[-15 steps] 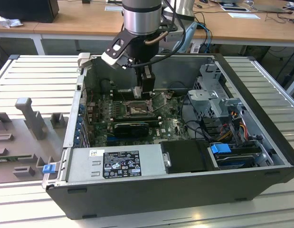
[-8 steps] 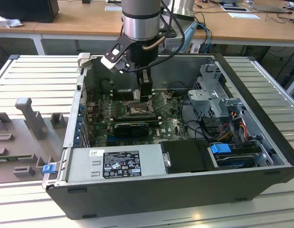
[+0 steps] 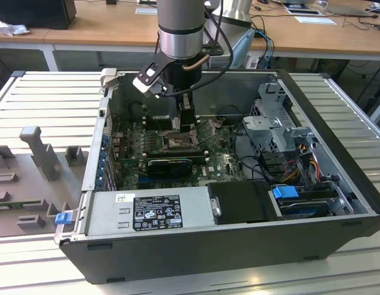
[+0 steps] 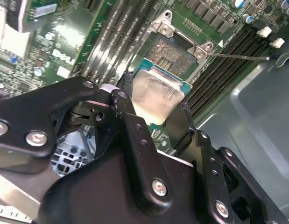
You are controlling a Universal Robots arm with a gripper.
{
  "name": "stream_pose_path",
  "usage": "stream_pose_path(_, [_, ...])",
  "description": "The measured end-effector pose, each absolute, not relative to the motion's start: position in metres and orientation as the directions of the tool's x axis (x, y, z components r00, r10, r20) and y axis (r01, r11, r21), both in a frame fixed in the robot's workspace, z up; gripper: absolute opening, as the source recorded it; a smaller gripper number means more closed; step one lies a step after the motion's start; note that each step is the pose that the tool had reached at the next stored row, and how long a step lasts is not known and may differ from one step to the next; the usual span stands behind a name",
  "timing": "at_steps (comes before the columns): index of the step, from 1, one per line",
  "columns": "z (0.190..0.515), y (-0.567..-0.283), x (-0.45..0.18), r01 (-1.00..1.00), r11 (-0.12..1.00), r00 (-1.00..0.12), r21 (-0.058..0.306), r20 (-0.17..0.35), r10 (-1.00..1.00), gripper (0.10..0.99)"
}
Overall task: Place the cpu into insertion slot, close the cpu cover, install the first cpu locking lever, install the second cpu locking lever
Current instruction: 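Place the cpu into insertion slot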
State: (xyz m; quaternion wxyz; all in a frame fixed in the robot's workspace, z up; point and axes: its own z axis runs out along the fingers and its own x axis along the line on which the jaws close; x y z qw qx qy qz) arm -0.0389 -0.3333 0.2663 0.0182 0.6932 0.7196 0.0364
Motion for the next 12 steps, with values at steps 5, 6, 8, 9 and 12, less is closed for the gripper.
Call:
stream_pose_path(5, [0.250, -0.327, -0.041, 0.996, 0.039, -0.041, 0.078, 0.024, 0.999, 0.529])
stream_pose_path(6, [0.248, -0.327, -0.042, 0.996, 0.039, -0.041, 0.078, 0.024, 0.999, 0.529])
stream_pose_path(8, [0.242, -0.327, -0.045, 0.996, 0.039, -0.041, 0.078, 0.024, 0.999, 0.529])
stream_pose_path(9, [0.240, -0.327, -0.045, 0.996, 0.039, -0.041, 0.078, 0.024, 0.999, 0.529])
stream_pose_path(12, [0.232, -0.327, -0.046, 0.996, 0.039, -0.041, 0.078, 0.024, 0.999, 0.529])
